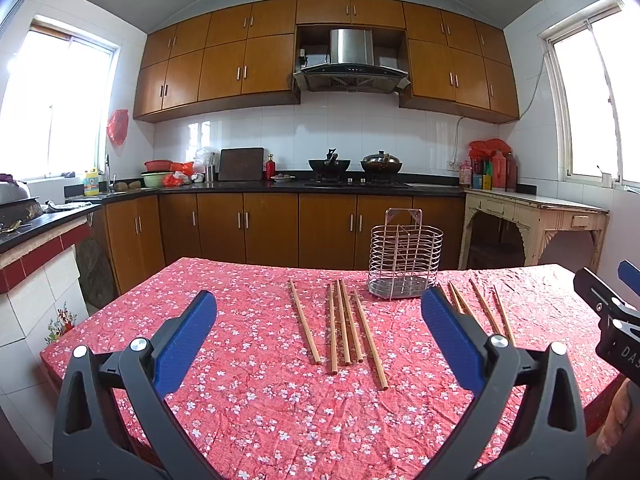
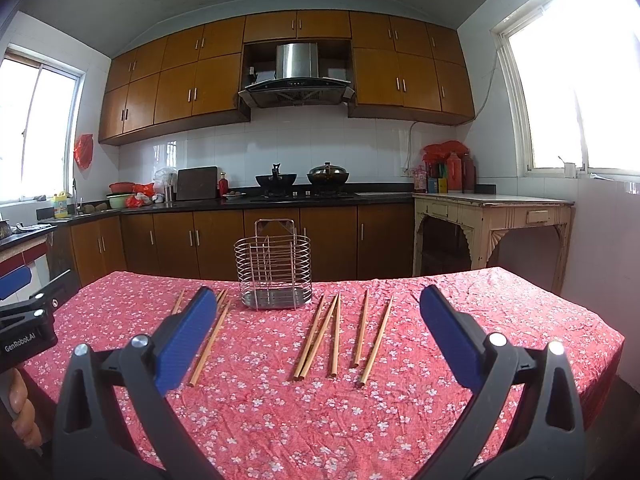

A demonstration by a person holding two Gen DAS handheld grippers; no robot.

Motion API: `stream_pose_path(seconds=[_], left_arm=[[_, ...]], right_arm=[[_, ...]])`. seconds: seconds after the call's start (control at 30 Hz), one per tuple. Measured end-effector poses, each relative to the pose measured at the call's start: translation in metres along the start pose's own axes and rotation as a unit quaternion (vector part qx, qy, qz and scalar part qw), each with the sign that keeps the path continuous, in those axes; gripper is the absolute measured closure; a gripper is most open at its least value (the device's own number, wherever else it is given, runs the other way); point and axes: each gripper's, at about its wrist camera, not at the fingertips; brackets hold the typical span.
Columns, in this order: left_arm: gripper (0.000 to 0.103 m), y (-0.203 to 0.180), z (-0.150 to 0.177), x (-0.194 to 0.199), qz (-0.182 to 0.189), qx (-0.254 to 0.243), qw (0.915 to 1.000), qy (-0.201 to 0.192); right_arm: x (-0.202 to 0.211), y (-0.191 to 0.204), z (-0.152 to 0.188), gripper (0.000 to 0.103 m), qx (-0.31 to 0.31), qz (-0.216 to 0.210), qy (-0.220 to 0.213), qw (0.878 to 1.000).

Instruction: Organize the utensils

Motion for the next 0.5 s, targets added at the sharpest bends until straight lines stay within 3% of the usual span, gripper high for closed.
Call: stream_pose_path(seconds=[0.5], left_arm=[[0.002,-0.0035,0.0043,-0.0020,-0.001,-0.001,1.0000,0.002]], right_arm=[[0.0000,0.0000,0.0002,0.004,-0.001,0.000,0.000,1.000]])
Point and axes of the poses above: each gripper's, at about its wrist camera, not at the fingertips, and x roughly against the way its jaws point, y to its left, z to its underside, and after that the axes turned 2 degrees about z, right-handed
